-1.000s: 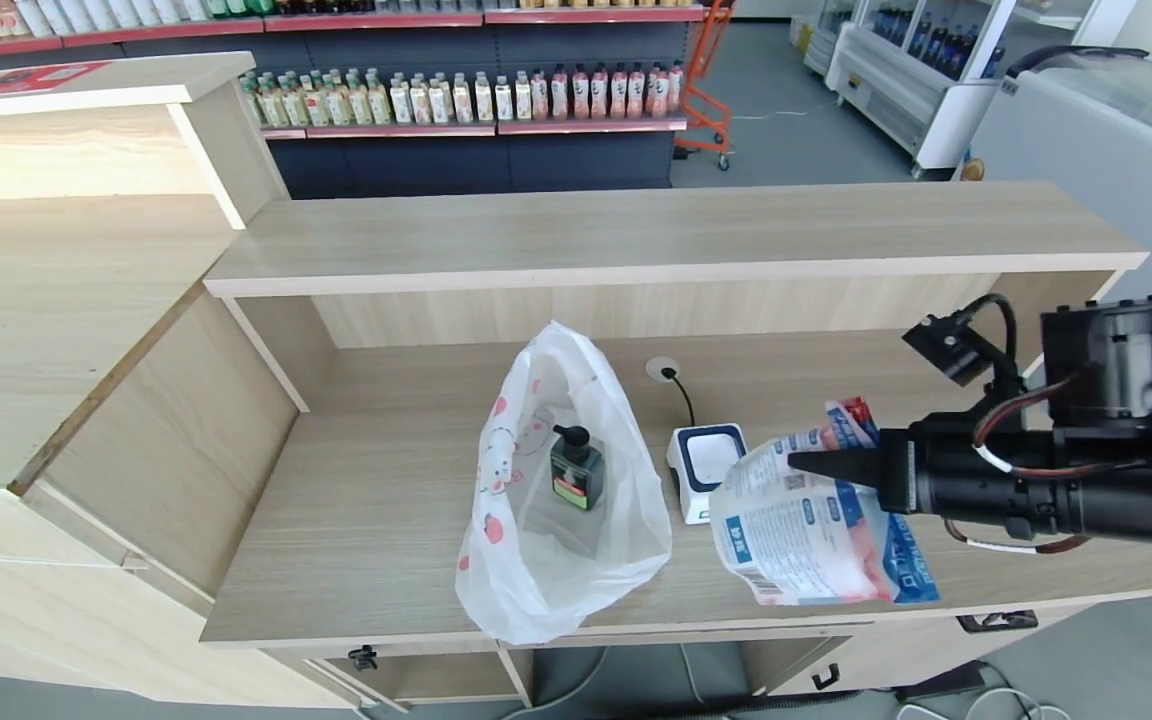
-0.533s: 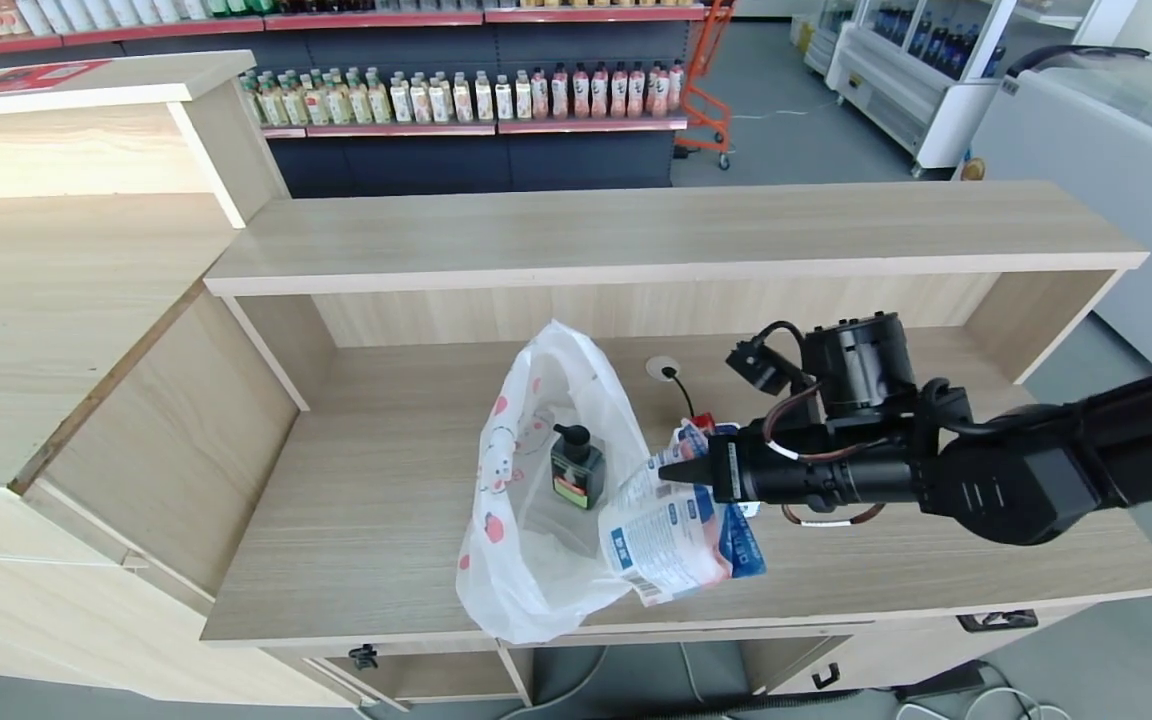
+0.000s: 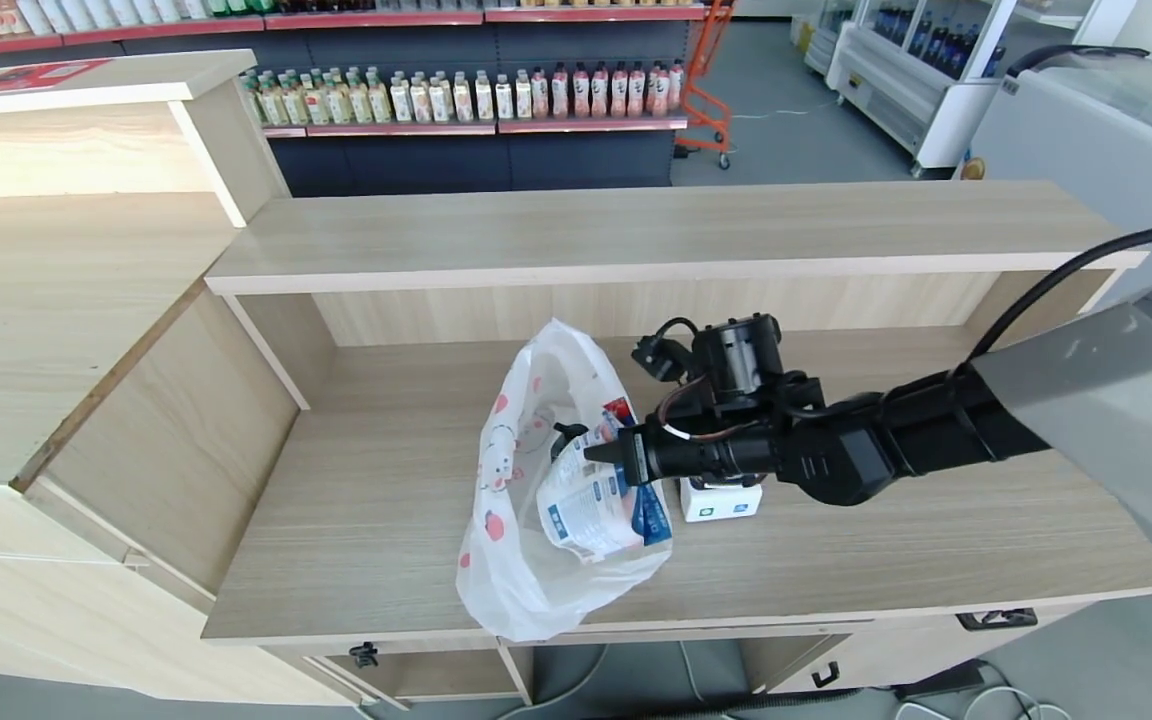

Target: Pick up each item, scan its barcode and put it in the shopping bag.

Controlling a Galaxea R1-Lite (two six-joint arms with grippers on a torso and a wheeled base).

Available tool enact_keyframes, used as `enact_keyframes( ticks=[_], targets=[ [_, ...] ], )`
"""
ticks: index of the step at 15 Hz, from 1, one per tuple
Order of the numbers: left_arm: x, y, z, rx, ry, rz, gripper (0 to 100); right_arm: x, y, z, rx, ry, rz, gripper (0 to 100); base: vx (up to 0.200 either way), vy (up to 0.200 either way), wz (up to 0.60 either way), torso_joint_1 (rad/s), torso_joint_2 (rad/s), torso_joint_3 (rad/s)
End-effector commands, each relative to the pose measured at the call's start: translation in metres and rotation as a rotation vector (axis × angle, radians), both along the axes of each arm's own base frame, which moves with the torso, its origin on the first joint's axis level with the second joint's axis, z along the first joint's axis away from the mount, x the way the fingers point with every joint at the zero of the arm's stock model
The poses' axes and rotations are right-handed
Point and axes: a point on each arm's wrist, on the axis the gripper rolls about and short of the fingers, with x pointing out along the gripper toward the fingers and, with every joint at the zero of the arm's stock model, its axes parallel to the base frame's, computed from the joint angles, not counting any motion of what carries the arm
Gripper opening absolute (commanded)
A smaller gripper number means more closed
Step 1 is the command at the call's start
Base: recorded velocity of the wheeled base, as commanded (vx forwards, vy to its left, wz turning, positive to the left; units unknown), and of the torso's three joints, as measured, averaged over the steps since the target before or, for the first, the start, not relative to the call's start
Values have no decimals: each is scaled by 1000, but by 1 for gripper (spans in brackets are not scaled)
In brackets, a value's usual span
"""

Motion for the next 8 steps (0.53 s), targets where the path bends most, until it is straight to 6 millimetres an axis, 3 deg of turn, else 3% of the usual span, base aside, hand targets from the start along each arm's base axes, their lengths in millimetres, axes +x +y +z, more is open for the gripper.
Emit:
enact_keyframes(
  ticks=[1, 8],
  targets=[
    [0, 0, 0, 0, 0, 1, 100, 11, 17, -20, -11, 7, 21, 0, 0, 0, 0, 0, 0, 0],
    [0, 0, 0, 0, 0, 1, 100, 31, 35, -48, -90, -121, 97, 0, 0, 0, 0, 0, 0, 0]
  ],
)
